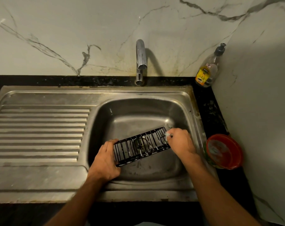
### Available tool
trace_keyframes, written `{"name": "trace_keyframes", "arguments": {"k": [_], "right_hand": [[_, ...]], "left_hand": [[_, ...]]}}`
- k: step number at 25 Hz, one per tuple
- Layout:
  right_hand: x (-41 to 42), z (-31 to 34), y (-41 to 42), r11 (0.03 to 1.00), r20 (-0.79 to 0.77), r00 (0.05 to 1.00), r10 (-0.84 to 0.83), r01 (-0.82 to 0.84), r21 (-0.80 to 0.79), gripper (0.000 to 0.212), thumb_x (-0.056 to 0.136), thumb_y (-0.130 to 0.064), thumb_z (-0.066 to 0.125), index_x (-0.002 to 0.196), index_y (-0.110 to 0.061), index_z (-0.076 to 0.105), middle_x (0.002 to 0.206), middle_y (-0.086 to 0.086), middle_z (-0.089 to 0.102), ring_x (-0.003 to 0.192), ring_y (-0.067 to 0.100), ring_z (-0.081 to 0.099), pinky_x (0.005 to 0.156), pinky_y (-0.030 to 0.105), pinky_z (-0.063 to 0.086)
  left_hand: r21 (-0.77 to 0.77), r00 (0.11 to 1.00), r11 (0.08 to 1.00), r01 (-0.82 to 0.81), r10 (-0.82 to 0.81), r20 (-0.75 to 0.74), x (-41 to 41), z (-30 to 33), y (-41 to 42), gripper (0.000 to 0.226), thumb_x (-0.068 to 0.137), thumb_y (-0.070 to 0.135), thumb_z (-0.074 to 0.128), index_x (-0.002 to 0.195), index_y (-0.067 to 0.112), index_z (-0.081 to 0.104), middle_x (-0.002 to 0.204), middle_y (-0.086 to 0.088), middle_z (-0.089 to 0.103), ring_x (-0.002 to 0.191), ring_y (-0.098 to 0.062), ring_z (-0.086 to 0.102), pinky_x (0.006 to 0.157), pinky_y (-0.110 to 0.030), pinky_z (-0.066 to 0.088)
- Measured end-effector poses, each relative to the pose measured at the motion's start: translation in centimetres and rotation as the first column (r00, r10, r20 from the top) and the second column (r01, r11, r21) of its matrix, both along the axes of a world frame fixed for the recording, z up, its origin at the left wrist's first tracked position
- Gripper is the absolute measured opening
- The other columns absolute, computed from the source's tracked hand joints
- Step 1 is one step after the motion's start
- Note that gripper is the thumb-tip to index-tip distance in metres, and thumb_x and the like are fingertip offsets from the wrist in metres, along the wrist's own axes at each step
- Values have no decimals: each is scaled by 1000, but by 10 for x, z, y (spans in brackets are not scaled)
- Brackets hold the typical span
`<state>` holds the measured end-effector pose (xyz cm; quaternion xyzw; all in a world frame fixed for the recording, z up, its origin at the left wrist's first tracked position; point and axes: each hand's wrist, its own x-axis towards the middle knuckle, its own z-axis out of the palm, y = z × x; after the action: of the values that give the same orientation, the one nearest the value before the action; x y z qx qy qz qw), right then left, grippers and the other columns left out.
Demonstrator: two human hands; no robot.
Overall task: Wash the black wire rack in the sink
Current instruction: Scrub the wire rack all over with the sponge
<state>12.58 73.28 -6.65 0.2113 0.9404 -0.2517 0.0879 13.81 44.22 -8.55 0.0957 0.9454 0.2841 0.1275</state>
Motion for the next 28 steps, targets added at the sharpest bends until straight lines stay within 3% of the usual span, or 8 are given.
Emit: {"name": "trace_keyframes", "arguments": {"k": [2, 5, 9, 15, 20, 22, 26, 28], "right_hand": [[7, -6, 4, 1000, 7, 1000, -2, 2, -2, 24, 87, -10, 53, 76, -21, 71, 82, 7, 71, 77, 28, 65, 69, 32, 53], [11, -13, 19, 957, 67, 987, -145, 157, -244, 21, 83, -13, 70, 101, -20, 78, 100, 4, 76, 88, 19, 69, 84, 25, 53], [3, -7, 19, 934, 95, 983, -160, 182, -308, 19, 81, -16, 75, 99, -22, 79, 96, 2, 77, 82, 17, 70, 83, 30, 57], [0, 12, 3, 966, 113, 988, -106, 129, -223, 14, 85, -22, 72, 92, -13, 80, 93, 4, 77, 80, 14, 68, 65, 22, 51], [-8, 63, -12, 998, -12, 999, -43, 42, -53, 23, 86, -24, 63, 70, -9, 72, 65, 8, 69, 63, 21, 67, 56, 31, 52], [-8, 83, -32, 998, -23, 999, -32, 34, 49, 23, 86, -22, 60, 70, -10, 70, 63, 6, 66, 59, 18, 63, 48, 25, 47], [-1, 104, -86, 985, 26, 999, 38, -42, 166, 18, 91, -14, 58, 97, -4, 72, 96, 12, 71, 91, 26, 69, 82, 35, 58], [2, 107, -104, 965, 20, 997, 79, -81, 248, 15, 92, -12, 60, 99, -3, 69, 103, 13, 68, 96, 25, 67, 84, 34, 57]], "left_hand": [[14, 1000, 1000, 8, -8, -11, 1, 0, 0, 93, 64, 16, 82, 148, 14, 41, 141, 2, 48, 131, -16, 46, 112, -12, 23], [22, 999, 999, 40, -39, -29, 1, -1, -1, 96, 63, 18, 84, 148, 14, 41, 142, 2, 48, 132, -14, 45, 111, -6, 17], [53, 1000, 998, 28, -28, -9, 0, -5, -2, 93, 61, 15, 80, 146, 15, 42, 139, 3, 48, 130, -14, 48, 114, -16, 28], [138, 999, 990, -8, 1, 50, -1, -12, -8, 94, 60, 18, 81, 145, 23, 40, 134, 12, 45, 127, -11, 50, 115, -30, 41], [50, 997, 999, -5, 9, -77, -6, -17, -8, 107, 59, 35, 83, 152, 15, 34, 140, 3, 44, 136, -17, 33, 121, -28, 26], [42, 999, 999, 0, 2, -51, -6, -17, -8, 107, 63, 35, 84, 154, 20, 30, 143, 3, 44, 135, -17, 32, 120, -29, 27], [39, 998, 997, 69, -69, 9, -9, -18, -7, 104, 69, 42, 82, 155, 26, 25, 149, 4, 45, 133, -17, 38, 118, -31, 31], [8, 991, 991, 132, -132, 13, -9, -13, -7, 110, 67, 52, 83, 155, 26, 22, 151, 7, 41, 135, -17, 37, 119, -31, 30]]}}
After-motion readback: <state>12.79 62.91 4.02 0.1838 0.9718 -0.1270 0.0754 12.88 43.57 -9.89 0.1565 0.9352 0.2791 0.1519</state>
